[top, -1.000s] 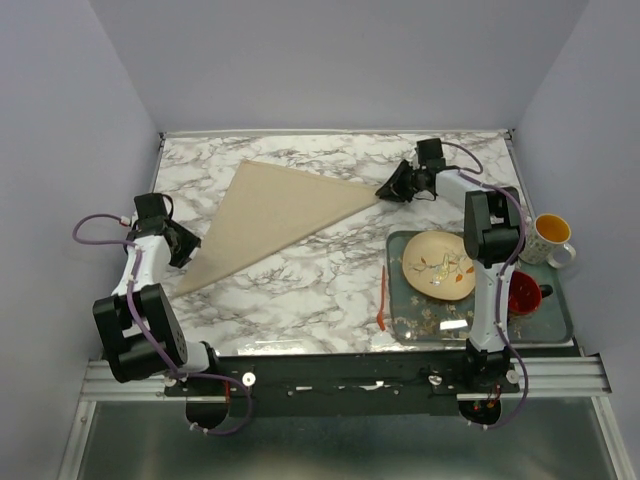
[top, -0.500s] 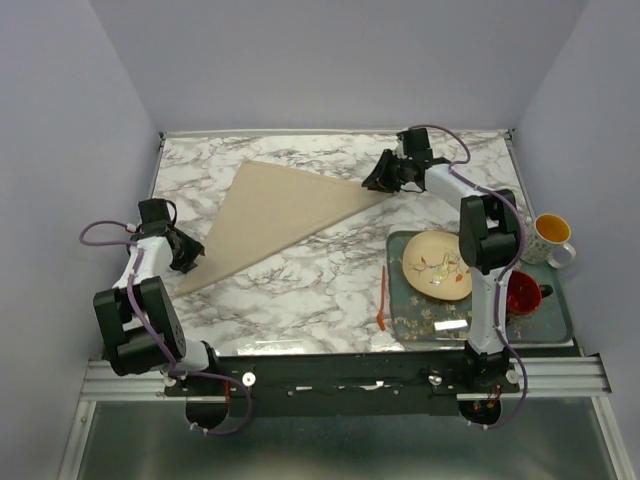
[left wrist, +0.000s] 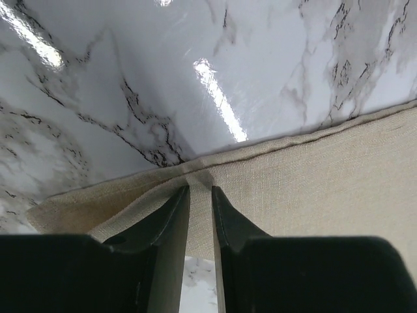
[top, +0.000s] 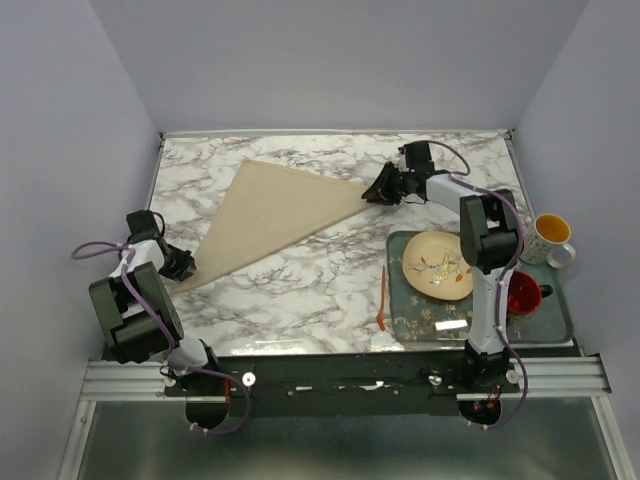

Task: Fold the napkin, place the utensils inside, and roll it up
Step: Fold the napkin

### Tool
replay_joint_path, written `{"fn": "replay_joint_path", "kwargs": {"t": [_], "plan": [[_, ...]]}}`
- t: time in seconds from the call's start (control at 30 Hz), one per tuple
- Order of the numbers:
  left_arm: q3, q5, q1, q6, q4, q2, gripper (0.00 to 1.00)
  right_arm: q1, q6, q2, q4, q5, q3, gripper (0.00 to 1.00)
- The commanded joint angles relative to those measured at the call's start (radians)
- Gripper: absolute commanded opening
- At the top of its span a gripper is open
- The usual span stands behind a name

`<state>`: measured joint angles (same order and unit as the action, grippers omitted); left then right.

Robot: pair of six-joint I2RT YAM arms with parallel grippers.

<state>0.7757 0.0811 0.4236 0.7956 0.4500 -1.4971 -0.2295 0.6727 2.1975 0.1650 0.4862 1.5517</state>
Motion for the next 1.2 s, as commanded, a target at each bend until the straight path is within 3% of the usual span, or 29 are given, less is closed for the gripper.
{"fn": "replay_joint_path", "kwargs": {"t": [0.0, 0.23, 0.5, 0.77, 0.9, 1.03, 1.13, 1.17], "plan": [[-0.05, -0.069, 0.029, -0.032, 0.056, 0.023, 0.3, 0.048, 0.021, 0.019, 0.008, -0.004, 0.007, 0.34], [-0.032, -0.032, 0.027, -0.01, 0.111, 0.199, 0.36, 0.007, -0.015, -0.031, 0.014, -0.001, 0.039, 0.34], [-0.067, -0.073, 0.038, 0.027, 0.122, 0.195, 0.36, -0.166, 0.034, -0.006, 0.004, 0.089, 0.09, 0.35], [-0.096, -0.144, 0.084, 0.03, 0.128, 0.097, 0.36, -0.15, 0.045, 0.021, -0.015, 0.098, 0.015, 0.36], [-0.11, -0.145, 0.087, 0.027, 0.145, 0.147, 0.36, -0.146, 0.018, -0.01, -0.012, 0.063, -0.013, 0.35], [-0.092, -0.11, 0.05, 0.011, 0.135, 0.334, 0.36, -0.178, 0.018, -0.035, -0.01, 0.083, 0.022, 0.36], [-0.084, -0.045, -0.066, 0.046, 0.076, 0.38, 0.36, -0.243, 0.039, -0.027, -0.012, 0.089, 0.054, 0.36], [-0.081, -0.02, -0.154, 0.065, 0.025, 0.368, 0.36, -0.281, 0.048, -0.021, -0.012, 0.092, 0.077, 0.36]]}}
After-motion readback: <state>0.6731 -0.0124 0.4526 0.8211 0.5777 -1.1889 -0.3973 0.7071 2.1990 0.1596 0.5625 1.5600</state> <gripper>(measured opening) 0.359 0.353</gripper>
